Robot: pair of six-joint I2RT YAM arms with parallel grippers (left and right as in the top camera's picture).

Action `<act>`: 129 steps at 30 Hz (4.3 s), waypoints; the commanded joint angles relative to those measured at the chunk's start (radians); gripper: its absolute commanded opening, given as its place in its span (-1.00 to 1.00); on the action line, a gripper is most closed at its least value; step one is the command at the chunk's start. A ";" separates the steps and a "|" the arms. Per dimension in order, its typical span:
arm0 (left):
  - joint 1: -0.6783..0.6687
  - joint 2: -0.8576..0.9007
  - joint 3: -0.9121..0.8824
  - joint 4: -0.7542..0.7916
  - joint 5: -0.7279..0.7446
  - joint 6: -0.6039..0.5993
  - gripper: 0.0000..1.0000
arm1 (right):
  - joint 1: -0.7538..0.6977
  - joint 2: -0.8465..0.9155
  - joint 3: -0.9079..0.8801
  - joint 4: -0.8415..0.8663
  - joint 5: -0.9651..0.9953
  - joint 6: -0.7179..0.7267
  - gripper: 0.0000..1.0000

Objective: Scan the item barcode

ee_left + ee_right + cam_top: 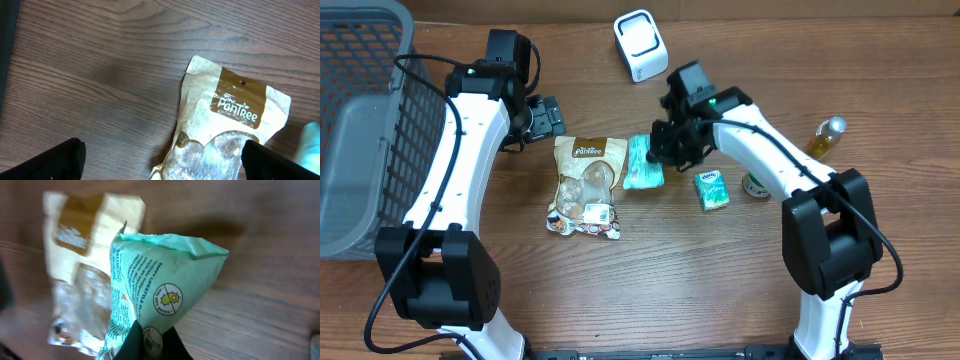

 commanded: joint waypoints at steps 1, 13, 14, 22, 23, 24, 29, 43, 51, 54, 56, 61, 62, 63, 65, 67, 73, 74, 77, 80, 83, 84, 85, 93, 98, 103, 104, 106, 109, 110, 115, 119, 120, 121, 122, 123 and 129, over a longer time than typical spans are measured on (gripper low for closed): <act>-0.009 -0.013 0.013 0.002 -0.009 0.015 0.99 | 0.050 -0.024 -0.080 0.016 0.024 0.035 -0.93; -0.009 -0.013 0.013 0.002 -0.009 0.015 0.99 | 0.194 -0.025 -0.210 0.252 0.077 0.162 -0.93; -0.009 -0.014 0.013 0.002 -0.009 0.015 0.99 | 0.187 -0.025 -0.210 0.252 0.089 0.163 -0.93; -0.009 -0.014 0.013 0.002 -0.009 0.015 0.99 | 0.095 -0.025 -0.211 0.244 0.117 0.162 -0.89; -0.009 -0.014 0.013 0.002 -0.009 0.015 0.99 | 0.086 -0.025 -0.211 0.238 0.117 0.161 -0.66; -0.009 -0.014 0.013 0.002 -0.009 0.015 0.99 | 0.080 -0.025 -0.211 0.232 0.117 0.154 -0.35; -0.009 -0.014 0.013 0.002 -0.009 0.015 0.99 | 0.043 -0.032 -0.180 0.173 0.116 0.151 0.22; -0.009 -0.014 0.013 0.002 -0.009 0.015 0.99 | 0.030 -0.069 -0.098 0.054 -0.139 0.015 -0.65; -0.009 -0.013 0.013 0.002 -0.009 0.015 0.99 | 0.087 -0.024 -0.160 0.153 -0.173 0.015 -0.93; -0.009 -0.013 0.013 0.002 -0.009 0.015 0.99 | 0.094 -0.018 -0.193 0.222 -0.172 0.015 -0.93; -0.009 -0.013 0.013 0.002 -0.009 0.015 0.99 | 0.095 -0.017 -0.227 0.276 -0.172 0.015 -0.93; -0.009 -0.013 0.013 0.002 -0.009 0.015 0.99 | 0.100 -0.011 -0.340 0.432 -0.172 0.015 -0.93; -0.009 -0.013 0.013 0.002 -0.009 0.015 0.99 | 0.100 -0.008 -0.362 0.463 -0.172 0.018 -0.93; -0.009 -0.014 0.013 0.002 -0.009 0.015 0.99 | 0.100 -0.007 -0.385 0.493 -0.172 0.027 -0.93; -0.009 -0.014 0.013 0.002 -0.009 0.015 0.99 | 0.101 -0.001 -0.422 0.541 -0.172 0.027 -0.93; -0.009 -0.013 0.013 0.002 -0.009 0.015 0.99 | 0.107 0.008 -0.442 0.575 -0.169 0.027 -0.93; -0.009 -0.014 0.013 0.002 -0.009 0.015 0.99 | 0.113 0.006 -0.414 0.591 -0.228 0.024 -0.93; -0.009 -0.013 0.013 0.002 -0.009 0.015 0.99 | 0.108 -0.005 -0.396 0.591 -0.262 0.012 -0.93; -0.009 -0.013 0.013 0.002 -0.009 0.015 0.99 | 0.096 -0.043 -0.343 0.587 -0.320 -0.005 -0.93; -0.009 -0.013 0.013 0.002 -0.009 0.015 0.99 | 0.084 -0.073 -0.308 0.591 -0.317 -0.012 -0.93; -0.009 -0.013 0.013 0.002 -0.009 0.015 0.99 | 0.071 -0.080 -0.296 0.608 -0.249 -0.027 -0.93; -0.009 -0.013 0.013 0.002 -0.009 0.015 0.99 | 0.069 -0.079 -0.296 0.608 -0.214 -0.027 -0.93; -0.009 -0.014 0.013 0.002 -0.009 0.015 0.99 | 0.069 -0.074 -0.296 0.607 -0.164 -0.026 -0.93; -0.009 -0.014 0.013 0.002 -0.009 0.015 0.99 | 0.069 0.008 -0.297 0.615 -0.061 -0.027 -0.93; -0.009 -0.014 0.013 0.002 -0.009 0.015 0.99 | 0.069 0.097 -0.297 0.616 -0.006 -0.026 -0.93; -0.009 -0.013 0.013 0.002 -0.009 0.015 0.99 | 0.069 0.077 -0.271 0.610 -0.031 -0.026 -0.88; -0.009 -0.013 0.013 0.002 -0.009 0.015 0.99 | 0.068 0.059 -0.254 0.600 -0.050 -0.026 -0.85; -0.009 -0.013 0.013 0.002 -0.009 0.015 0.99 | 0.067 0.016 -0.217 0.576 -0.087 -0.027 -0.81; -0.009 -0.014 0.013 0.002 -0.009 0.015 0.99 | 0.067 -0.056 -0.178 0.525 -0.127 -0.026 -0.82; -0.009 -0.013 0.013 0.002 -0.009 0.015 0.99 | 0.067 -0.075 -0.172 0.505 -0.131 -0.026 -0.84; -0.009 -0.013 0.013 0.002 -0.009 0.015 0.99 | 0.090 -0.121 -0.172 0.352 -0.130 -0.026 -0.89; -0.009 -0.014 0.013 0.002 -0.009 0.015 0.99 | 0.128 -0.112 -0.214 0.295 -0.127 -0.027 -0.90; -0.009 -0.013 0.013 0.002 -0.009 0.015 0.98 | 0.140 -0.110 -0.231 0.295 -0.126 -0.027 -0.90; -0.008 -0.014 0.013 0.002 -0.009 0.015 0.98 | 0.153 -0.107 -0.247 0.296 -0.119 -0.027 -0.90; -0.009 -0.014 0.013 0.002 -0.009 0.015 0.99 | 0.164 -0.105 -0.259 0.297 -0.107 -0.026 -0.90; -0.009 -0.014 0.013 0.002 -0.009 0.015 0.99 | 0.178 -0.103 -0.277 0.303 -0.083 -0.026 -0.90; -0.009 -0.014 0.013 0.002 -0.009 0.015 0.99 | 0.225 -0.103 -0.365 0.352 0.111 0.000 -0.90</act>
